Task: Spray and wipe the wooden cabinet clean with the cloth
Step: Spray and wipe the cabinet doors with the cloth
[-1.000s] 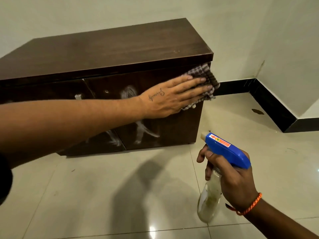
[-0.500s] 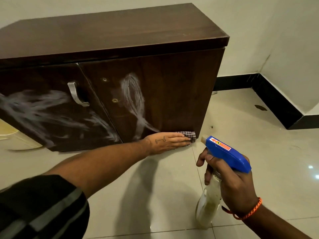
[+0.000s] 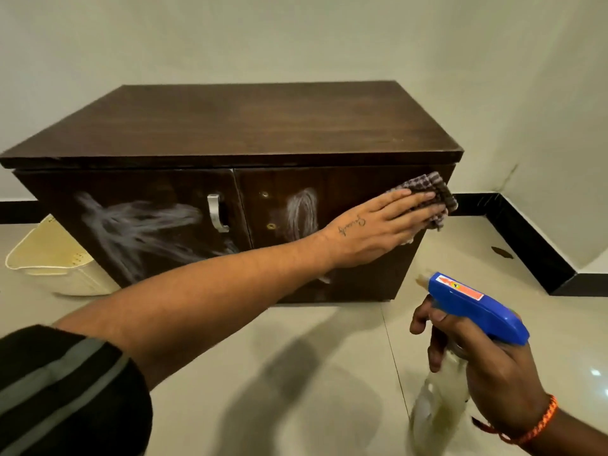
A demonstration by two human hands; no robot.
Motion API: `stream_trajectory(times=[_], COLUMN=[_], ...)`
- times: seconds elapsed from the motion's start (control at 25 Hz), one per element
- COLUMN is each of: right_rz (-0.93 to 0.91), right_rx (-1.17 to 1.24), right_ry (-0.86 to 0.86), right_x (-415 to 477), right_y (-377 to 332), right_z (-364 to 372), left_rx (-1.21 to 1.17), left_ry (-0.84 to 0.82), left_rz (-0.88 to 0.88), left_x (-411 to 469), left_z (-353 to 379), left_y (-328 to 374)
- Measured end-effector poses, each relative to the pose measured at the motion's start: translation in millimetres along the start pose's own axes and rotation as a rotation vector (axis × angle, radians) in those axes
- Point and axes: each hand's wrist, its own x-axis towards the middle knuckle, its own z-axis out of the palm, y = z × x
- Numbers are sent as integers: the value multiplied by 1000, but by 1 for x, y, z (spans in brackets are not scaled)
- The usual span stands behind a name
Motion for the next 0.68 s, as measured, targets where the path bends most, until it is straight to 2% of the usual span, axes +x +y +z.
stream_trajectory(times=[0.08,0.16,0.24,0.32,0.36,0.44,0.48,0.52,0.6,0.68], right_rz=[-24,-80,-118,-118,-105,-55,-32,-9,26,48], right_rx=[-1,13,74,114,128,156,160,155,136,129], right_ry=[37,87,145,183,199,258,297,329,355,342], right_x=[10,19,25,31,33,35,35,35,36,40], right_y=[-20,-41,-53,-58,-57,-49,-42,-35,-20,-12], right_z=[-4,2,21,47,60,84,93,99,111,119], left_rx=[-205,-620,-1096,-1575,-1799,-2072,-2132,-2174,-2193,-2195], left_ry=[129,294,458,828,1063,1475,1581,1653,1717,1681], left_rz=[-235,-560,-1049,-1573,-1712,-1906,-2031,-2053,-1959,-1911], left_x=[-2,-17,-44,-71,-90,-130,-149,-171,-210,-235], left_z=[-29,-55,-83,-96,-99,-93,-88,-85,-77,-73], left_y=[7,28,60,88,99,112,112,113,109,103])
